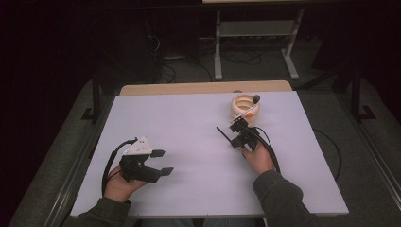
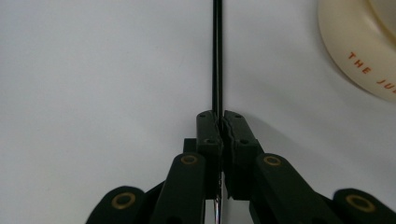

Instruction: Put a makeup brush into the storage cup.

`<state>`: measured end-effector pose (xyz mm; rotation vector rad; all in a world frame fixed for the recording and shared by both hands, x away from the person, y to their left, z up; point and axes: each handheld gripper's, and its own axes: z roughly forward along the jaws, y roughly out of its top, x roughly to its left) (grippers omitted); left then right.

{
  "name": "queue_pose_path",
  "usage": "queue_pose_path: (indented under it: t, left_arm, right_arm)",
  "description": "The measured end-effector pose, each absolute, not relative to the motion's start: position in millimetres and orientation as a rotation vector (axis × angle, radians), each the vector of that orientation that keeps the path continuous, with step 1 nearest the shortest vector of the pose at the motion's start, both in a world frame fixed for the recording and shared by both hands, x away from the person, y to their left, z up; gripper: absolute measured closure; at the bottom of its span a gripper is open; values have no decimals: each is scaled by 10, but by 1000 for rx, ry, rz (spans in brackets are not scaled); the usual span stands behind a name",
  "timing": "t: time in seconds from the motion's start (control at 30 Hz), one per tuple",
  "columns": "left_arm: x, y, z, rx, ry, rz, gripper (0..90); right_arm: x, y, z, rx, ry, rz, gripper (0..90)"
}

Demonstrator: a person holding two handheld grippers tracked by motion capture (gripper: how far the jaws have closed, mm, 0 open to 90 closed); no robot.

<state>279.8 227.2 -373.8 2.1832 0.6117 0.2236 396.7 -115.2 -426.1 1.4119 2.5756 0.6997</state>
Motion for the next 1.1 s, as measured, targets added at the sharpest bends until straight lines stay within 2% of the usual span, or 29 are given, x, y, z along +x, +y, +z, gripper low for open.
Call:
queue_pose_path:
  t: [0.37, 1.1]
  left_arm:
    - [2792, 2260, -3744, 2183, 614, 220, 300]
    - [2817, 2151, -3718, 2206, 576, 207, 323]
  right_arm:
    - [3913, -1341, -4093, 1392, 2601, 856, 850]
    - [3691, -1402, -3594, 1041, 2736, 982, 850]
